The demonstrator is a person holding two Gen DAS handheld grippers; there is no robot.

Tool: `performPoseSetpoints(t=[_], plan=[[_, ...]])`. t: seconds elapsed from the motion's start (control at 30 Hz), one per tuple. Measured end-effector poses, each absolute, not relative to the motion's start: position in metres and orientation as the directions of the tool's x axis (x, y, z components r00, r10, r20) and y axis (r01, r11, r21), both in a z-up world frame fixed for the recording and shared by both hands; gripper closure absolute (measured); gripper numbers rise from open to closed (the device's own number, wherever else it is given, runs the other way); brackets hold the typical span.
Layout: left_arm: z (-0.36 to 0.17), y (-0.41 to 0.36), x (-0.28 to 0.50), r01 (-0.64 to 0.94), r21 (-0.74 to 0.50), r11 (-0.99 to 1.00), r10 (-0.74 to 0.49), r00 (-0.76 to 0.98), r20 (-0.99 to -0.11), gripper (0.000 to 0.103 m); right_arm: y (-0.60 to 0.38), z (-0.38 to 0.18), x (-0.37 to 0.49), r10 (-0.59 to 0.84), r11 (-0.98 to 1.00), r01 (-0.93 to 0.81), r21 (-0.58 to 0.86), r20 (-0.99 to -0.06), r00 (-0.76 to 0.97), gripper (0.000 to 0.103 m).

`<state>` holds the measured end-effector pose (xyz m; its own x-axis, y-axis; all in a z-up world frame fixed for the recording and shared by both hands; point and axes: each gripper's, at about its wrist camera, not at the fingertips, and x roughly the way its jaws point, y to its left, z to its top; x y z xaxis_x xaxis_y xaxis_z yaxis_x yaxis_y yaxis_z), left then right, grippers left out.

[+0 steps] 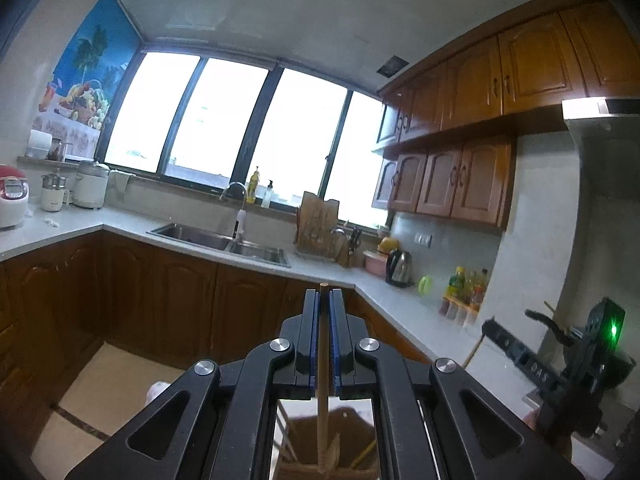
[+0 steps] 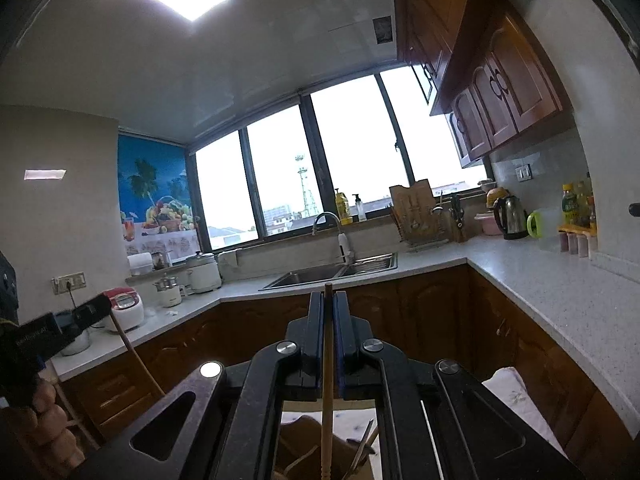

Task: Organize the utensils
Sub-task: 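Lift both held wooden chopsticks and carry them above the wooden holder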

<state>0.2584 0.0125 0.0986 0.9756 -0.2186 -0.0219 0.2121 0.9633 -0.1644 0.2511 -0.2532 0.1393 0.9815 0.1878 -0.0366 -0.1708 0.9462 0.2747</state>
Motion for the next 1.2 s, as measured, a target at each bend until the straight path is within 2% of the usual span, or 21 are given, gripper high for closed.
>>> performPoseSetpoints(t=[0.4, 0.43, 0.6, 1.0, 1.2], plan=[[0.058, 0.003, 0.311, 0.175, -0.209, 0.962, -0.194, 0.978, -0.072, 0.1, -0.259, 0.104, 0.268, 0.178, 0.941, -0.154, 0.301, -0.054, 0.983, 0.099], [0.053, 0.002, 0.31, 0.161, -0.199, 0.967, -0.173, 0.984, -0.045, 0.1, -0.259, 0.101, 0.269, 0.177, 0.941, -0.152, 0.303, -0.058, 0.983, 0.099], [0.052, -0.01, 0.309, 0.142, -0.173, 0.975, -0.147, 0.989, -0.016, 0.1, -0.259, 0.086, 0.274, 0.18, 0.937, -0.146, 0.318, -0.08, 0.98, 0.099], [0.045, -0.017, 0.315, 0.139, -0.195, 0.971, -0.143, 0.99, -0.002, 0.1, -0.258, 0.085, 0.278, 0.177, 0.939, -0.146, 0.313, -0.073, 0.982, 0.099], [0.03, -0.025, 0.317, 0.134, -0.183, 0.974, -0.141, 0.99, -0.028, 0.1, -0.255, 0.08, 0.281, 0.174, 0.94, -0.14, 0.31, -0.084, 0.981, 0.099]])
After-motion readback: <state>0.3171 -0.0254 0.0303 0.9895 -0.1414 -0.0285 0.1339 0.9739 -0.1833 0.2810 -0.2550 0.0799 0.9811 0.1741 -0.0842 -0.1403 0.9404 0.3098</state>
